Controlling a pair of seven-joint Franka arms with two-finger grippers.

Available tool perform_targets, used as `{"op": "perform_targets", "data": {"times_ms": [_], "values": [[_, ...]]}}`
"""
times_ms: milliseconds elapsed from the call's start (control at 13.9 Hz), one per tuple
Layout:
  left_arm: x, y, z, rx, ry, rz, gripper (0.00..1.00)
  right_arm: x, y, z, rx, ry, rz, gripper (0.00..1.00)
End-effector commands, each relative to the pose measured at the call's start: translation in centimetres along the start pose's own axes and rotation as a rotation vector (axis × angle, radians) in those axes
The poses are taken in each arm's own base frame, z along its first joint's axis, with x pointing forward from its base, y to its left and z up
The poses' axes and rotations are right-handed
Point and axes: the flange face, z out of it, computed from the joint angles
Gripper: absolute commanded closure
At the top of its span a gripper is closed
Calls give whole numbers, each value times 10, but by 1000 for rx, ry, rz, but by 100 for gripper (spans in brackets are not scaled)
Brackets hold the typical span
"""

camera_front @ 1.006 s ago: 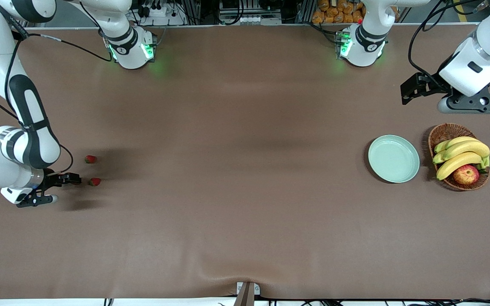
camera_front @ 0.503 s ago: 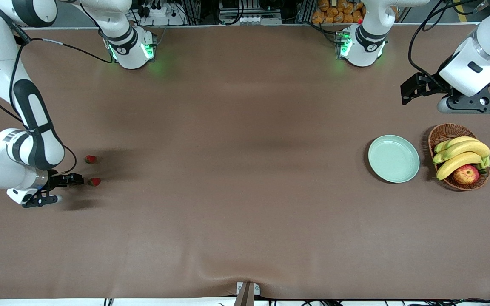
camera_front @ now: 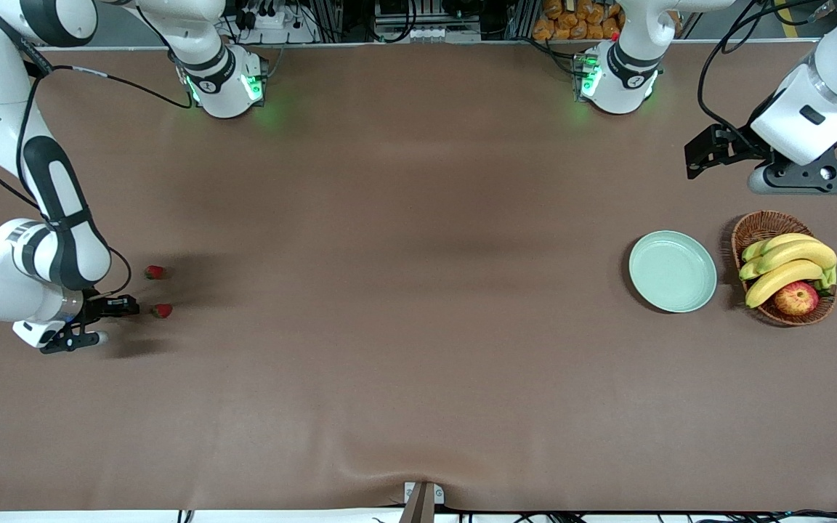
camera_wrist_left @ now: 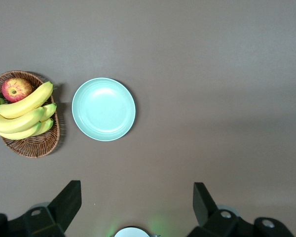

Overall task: Collect all strawberries into plate
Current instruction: 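Reach the right gripper down to the strawberries and grasp one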

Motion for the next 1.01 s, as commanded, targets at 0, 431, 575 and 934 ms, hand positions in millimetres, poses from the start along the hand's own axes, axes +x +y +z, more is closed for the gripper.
{"op": "perform_targets", "data": {"times_ms": [0, 431, 575, 934], "values": [[-7, -3, -6, -22, -5, -14, 0, 3, -4, -12, 0, 24, -23, 90], [-7, -2, -7, -35, -6, -8, 0, 20, -8, -74, 23, -23, -34, 92], [-14, -2, -15, -34, 8, -8, 0, 19, -14, -97, 31, -36, -4, 92], [-13, -3, -13, -34, 4, -17, 0, 19, -76, -151, 42, -84, 95, 92]]}}
